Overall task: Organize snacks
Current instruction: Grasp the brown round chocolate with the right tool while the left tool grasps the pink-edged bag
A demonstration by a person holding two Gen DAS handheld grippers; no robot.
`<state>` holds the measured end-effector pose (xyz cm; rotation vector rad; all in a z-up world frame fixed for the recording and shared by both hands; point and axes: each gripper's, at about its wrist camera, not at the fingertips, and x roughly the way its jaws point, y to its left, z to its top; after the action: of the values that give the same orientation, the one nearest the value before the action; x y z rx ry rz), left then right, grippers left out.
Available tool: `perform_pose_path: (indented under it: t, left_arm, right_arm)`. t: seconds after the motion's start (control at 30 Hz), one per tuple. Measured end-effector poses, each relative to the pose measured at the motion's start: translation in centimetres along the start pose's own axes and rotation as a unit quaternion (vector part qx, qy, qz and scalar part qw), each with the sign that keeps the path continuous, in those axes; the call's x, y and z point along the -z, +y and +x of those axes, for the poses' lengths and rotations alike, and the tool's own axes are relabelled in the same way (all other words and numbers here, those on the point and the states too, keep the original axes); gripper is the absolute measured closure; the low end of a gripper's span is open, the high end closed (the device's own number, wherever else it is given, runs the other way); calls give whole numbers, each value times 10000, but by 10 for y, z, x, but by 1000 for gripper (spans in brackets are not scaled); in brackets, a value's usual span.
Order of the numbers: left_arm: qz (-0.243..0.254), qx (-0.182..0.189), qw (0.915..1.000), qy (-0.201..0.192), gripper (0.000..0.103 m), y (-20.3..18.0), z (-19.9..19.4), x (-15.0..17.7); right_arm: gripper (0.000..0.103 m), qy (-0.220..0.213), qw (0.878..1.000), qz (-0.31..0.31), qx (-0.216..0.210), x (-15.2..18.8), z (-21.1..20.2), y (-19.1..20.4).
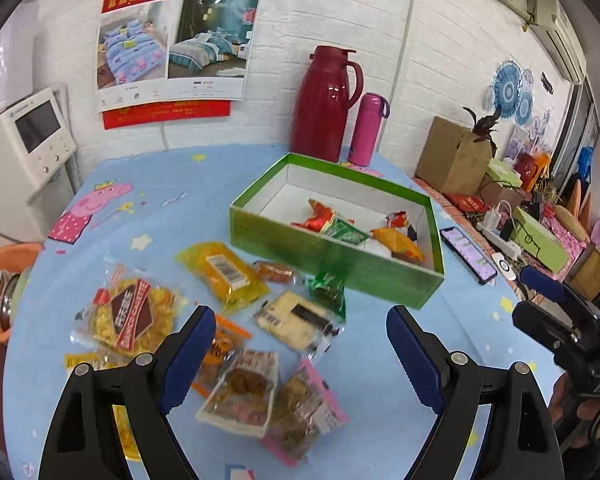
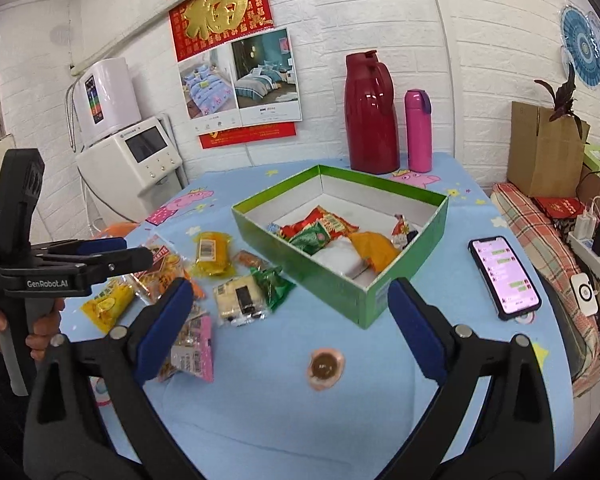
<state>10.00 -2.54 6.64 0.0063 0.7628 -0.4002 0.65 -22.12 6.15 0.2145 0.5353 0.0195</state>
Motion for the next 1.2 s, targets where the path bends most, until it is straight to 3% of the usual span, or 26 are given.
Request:
perform_pose_path:
  t: [0.17,0.23,0.3,0.53,0.7,0.77,0.83,0.97,1.2]
  left_arm:
    - [184,187,9994,209,14,8,-1,52]
    - [292,324,9986,302,14,6,2,67]
    - [428,443,9976,304,16,3,3,75]
    - [1269,749,9890,95,17,-25,12,59]
    - [1235,840,9873,546,21,-18,51,50]
    - [1158,896,9859,813,24,-10,67,51]
    - [1098,980,9837,1030,38,-4,77,55]
    - [993,1219,9785,1332,39,-3,82,65]
    - [998,1272,9741,1577,38,-9,67,84]
  right_arm:
    - [6,612,9979,14,215,38,11,-2]
    - [13,883,9957,23,284,53,20,-6]
    - [27,1125,9931,53,327,61,31,-10]
    - [43,1436,9886,-31,457,65,63,-12]
    - [51,1584,9860,55,512,62,89,-19]
    - [66,1696,9838,68,571,65,95,-21]
    - [67,1677,9840,8,601,67,93,-22]
    - [68,1659,9840,-91,640,72,82,-23]
    - [67,1680,9842,-62,562,78,69,-30]
